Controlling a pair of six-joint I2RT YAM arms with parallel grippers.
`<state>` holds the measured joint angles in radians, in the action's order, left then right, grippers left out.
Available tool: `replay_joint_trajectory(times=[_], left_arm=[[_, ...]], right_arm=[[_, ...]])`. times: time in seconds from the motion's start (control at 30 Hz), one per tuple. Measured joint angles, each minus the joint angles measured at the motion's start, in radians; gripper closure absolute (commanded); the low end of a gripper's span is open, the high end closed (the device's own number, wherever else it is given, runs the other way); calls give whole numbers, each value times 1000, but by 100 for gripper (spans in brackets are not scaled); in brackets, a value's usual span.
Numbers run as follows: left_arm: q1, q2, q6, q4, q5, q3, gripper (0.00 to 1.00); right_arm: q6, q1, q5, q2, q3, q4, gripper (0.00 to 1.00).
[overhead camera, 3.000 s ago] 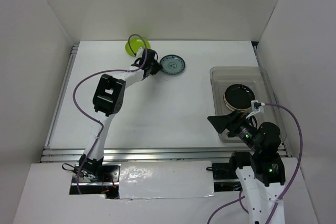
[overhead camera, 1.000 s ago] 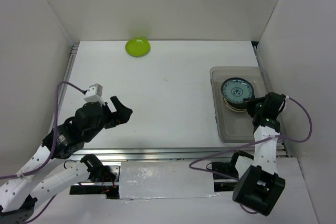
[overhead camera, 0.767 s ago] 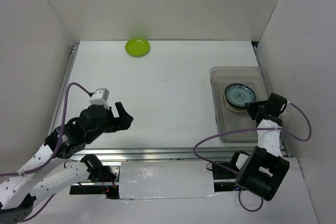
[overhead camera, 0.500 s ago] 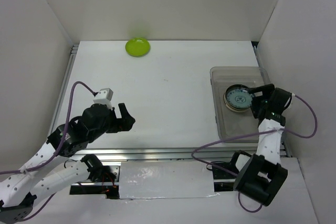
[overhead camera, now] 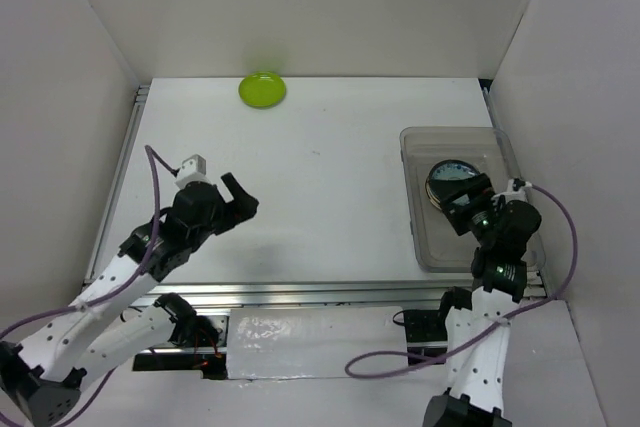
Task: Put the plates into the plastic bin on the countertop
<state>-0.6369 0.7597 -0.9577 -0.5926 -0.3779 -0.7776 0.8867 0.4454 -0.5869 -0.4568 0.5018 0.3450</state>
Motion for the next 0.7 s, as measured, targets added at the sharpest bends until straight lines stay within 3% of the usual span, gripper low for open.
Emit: replay_joint_trajectory(times=[0.17,0.3,0.5,0.7], left_arm=[[311,316,-131,406,134,23,1],[450,766,-203,589,175,-185,1],[521,1292,-246,589,186,-739,1],[548,1547,-254,534,186,-1024,13]], right_arm=[[-30,-217,-104,89,58,42,0],[-80,-329,-157,122,154,51,0],[-150,-376,-189,154,161,117,0],[-249,-393,-170,129,230,249,0]])
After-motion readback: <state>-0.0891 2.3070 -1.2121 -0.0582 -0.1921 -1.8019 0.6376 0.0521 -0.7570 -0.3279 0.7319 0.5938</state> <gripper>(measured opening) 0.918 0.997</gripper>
